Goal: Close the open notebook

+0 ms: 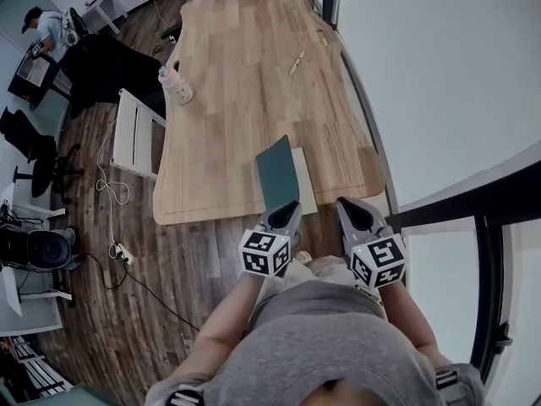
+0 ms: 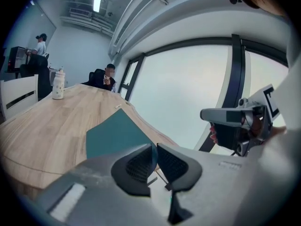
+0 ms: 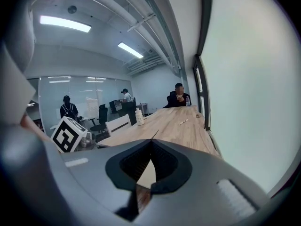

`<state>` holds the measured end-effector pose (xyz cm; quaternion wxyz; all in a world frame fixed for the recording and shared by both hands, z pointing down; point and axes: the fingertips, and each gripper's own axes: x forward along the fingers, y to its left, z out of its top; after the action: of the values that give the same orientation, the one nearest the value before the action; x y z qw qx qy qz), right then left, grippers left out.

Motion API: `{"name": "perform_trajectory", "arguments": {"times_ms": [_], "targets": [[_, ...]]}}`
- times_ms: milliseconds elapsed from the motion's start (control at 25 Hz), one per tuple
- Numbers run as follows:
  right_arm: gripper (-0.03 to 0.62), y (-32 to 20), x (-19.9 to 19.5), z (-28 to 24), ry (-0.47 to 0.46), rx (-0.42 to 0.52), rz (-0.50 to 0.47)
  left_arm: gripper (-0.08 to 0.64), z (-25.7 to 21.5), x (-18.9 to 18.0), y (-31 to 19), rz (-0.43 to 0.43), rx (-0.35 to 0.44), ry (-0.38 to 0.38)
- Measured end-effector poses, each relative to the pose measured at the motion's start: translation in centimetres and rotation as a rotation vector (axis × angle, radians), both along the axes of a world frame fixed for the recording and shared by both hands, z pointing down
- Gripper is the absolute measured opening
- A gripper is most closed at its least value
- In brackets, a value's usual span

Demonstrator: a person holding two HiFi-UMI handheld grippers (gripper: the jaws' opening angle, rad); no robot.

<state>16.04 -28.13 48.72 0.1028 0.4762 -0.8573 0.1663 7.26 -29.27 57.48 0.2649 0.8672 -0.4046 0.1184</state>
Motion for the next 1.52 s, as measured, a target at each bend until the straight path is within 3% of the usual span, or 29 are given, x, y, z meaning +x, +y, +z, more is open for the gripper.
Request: {"name": "perform_trajectory", "arguments": {"times_ms": [760, 1280, 1520], "targets": [[0.002, -1.2, 0.4, 1.2, -0.002, -0.034, 0.036, 0.057, 6.5, 4.6, -0.5, 0.137, -0.159, -0.050], [0.002, -1.6, 0.1, 0.8, 0.011, -0.027, 0.034, 0.067, 9.4, 5.8, -0.3, 0.194, -0.216, -0.115], [0.002, -1.3, 0.1, 0.6, 0.022, -0.026, 0.040, 0.067, 9.5, 5.9, -0.2, 0.202, -0.207, -0.125]]}}
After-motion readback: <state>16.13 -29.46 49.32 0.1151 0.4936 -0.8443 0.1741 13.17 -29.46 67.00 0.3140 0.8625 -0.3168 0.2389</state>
